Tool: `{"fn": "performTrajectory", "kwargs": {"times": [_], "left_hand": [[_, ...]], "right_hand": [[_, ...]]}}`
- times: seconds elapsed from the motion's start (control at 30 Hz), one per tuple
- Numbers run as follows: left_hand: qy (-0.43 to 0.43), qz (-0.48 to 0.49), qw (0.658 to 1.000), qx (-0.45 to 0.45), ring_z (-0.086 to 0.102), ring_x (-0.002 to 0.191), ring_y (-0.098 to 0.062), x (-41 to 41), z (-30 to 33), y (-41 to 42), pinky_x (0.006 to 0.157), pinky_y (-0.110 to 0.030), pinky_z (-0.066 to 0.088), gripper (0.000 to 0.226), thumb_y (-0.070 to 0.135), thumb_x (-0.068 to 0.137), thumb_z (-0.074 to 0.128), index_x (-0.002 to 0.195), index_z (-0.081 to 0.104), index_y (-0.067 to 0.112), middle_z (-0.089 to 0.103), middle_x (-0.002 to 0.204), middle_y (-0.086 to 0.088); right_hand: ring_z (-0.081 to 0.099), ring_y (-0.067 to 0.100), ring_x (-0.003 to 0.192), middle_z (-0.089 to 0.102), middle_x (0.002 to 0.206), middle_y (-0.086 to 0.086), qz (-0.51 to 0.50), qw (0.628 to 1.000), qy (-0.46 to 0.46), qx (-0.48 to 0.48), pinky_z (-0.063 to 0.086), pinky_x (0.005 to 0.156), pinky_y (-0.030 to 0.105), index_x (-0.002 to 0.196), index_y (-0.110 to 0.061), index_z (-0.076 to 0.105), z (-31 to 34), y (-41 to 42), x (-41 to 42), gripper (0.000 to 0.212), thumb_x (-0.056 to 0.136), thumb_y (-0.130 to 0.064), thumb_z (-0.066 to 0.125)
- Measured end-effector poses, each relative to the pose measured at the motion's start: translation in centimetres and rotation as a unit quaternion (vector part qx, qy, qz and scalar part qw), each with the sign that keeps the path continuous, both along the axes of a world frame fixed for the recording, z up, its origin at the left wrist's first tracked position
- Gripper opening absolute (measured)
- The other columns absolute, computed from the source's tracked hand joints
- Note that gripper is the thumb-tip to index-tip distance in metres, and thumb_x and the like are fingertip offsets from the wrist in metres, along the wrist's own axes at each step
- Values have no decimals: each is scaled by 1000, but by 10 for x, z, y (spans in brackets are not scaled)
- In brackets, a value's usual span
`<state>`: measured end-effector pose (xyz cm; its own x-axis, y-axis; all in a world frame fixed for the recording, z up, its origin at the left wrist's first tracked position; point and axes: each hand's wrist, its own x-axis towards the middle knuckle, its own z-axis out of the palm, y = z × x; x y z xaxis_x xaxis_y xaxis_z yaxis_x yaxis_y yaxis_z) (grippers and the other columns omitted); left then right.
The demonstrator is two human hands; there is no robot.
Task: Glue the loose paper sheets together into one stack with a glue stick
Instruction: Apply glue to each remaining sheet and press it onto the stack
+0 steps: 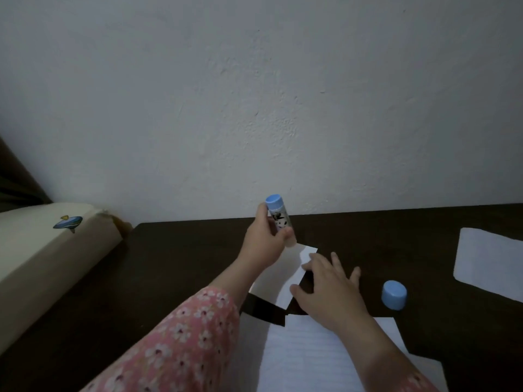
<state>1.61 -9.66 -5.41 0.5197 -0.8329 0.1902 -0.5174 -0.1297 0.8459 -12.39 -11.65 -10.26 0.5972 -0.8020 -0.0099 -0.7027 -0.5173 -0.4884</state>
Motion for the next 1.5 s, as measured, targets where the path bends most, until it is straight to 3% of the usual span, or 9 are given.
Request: {"fn": "performTrajectory", "kwargs": {"times": [0.13,0.33,0.53,0.7,0.9,1.07,1.17,1.33,1.5], "left_hand": [[-34,-18,999,22,55,115,-21,-5,-9,-21,83,-30,49,42,18,90,62,124,39,23,57,123,-5],[-99,-44,994,15,53,83,-2,-7,-26,-22,60,-13,37,30,20,90,63,108,39,24,53,92,11],[-136,-77,987,30,56,88,-4,1,-24,-25,68,-13,41,36,17,88,64,115,41,26,56,96,10],[-102,-43,993,34,56,112,-15,22,-26,-20,90,-32,49,41,12,88,63,118,40,29,58,120,-2],[-76,-1,996,44,54,120,-23,38,-27,-17,93,-40,51,54,15,89,63,133,34,24,56,129,-7],[63,96,986,-119,61,97,-14,39,-22,1,83,-31,50,83,14,91,62,147,6,40,51,115,-2],[65,122,981,-136,64,97,-18,55,-12,17,86,-42,55,77,16,90,64,142,17,49,56,122,-13],[105,81,986,-101,64,98,-22,75,-2,50,68,-28,56,76,19,91,62,143,17,51,49,124,-12],[184,50,981,-30,63,89,-20,72,-3,77,70,-29,50,39,36,93,52,132,52,33,60,120,-8]], "right_hand": [[-7,22,148,12,159,-6,-1,1000,9,-7,-5,114,60,141,-26,35,-2,-1,0,59,91,-53,48],[-8,23,148,10,160,-5,-5,1000,13,-16,-6,113,60,138,-27,36,-5,-1,2,55,91,-53,46],[-9,21,148,8,159,-7,-9,1000,9,-7,-8,114,57,139,-27,35,-5,-1,2,55,91,-52,47],[-8,20,148,10,158,-9,-17,1000,0,-1,-9,114,57,137,-30,38,-5,-1,2,53,90,-51,49],[-8,20,148,10,158,-9,-20,1000,5,-6,-8,113,58,136,-30,38,-6,-2,3,53,89,-52,50],[-6,20,148,13,156,-10,-16,1000,-5,-9,-7,114,58,133,-31,40,-8,-2,2,50,89,-53,49],[-6,20,148,13,157,-9,-13,1000,4,-11,-6,115,59,135,-30,39,-7,-2,2,52,89,-53,49],[-5,21,148,14,157,-8,-9,1000,11,-8,-4,114,59,136,-30,38,-5,-2,2,52,90,-53,49],[-3,22,148,17,156,-7,-9,1000,10,-5,-3,114,60,135,-29,39,-3,-1,1,52,90,-53,49]]}}
